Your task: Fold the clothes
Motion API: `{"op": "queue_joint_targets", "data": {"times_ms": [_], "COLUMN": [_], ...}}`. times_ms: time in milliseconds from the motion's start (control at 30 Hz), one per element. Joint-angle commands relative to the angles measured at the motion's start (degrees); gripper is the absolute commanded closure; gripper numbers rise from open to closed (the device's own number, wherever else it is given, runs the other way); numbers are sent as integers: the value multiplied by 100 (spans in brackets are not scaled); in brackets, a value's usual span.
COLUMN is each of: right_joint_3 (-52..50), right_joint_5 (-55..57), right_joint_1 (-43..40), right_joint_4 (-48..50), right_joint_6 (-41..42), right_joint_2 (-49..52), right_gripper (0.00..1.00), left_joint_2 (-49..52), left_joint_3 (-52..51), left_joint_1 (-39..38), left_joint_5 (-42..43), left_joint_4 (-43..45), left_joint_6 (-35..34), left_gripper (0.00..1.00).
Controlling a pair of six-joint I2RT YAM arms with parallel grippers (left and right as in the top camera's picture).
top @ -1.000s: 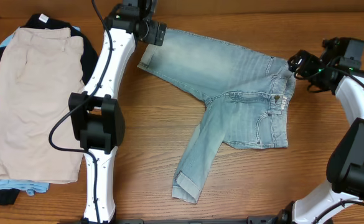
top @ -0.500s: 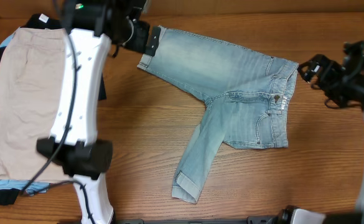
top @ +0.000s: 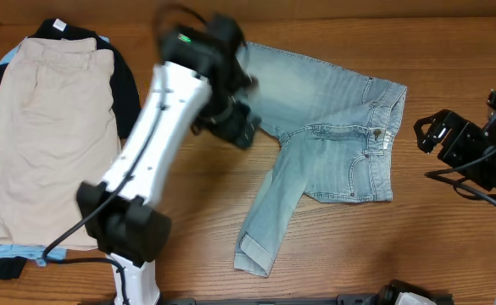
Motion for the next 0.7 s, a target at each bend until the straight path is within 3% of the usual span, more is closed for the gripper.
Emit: {"op": "queue_joint_targets", "data": {"times_ms": [0,233,400,533,667], "right_joint_3": [42,42,42,42,42], "right_joint_5": [59,59,57,57,57], "right_joint_1": [-11,-11,-11,-11,-11], "right_joint_4": [72,61,61,63,66], "right_joint_6": [-216,-236,-234,-236,-236], "right_joint_2": [15,251,437,487,487], "right_gripper": [2,5,7,7,7], "left_joint_2": [-42,-610,-1121,-1318,-1355], "left_joint_3": [-975,-3126,-4341,-4944,-5084], "left_joint_1": [-240,-767,-1080,-1064,-1034], "left_joint_5": [435,1362,1362,1353,1362], "left_joint_4": [391,2052,2957,3289,3239], "left_joint_6": [-20,540,365,122,96], "left_gripper": [8,10,10,17,30]}}
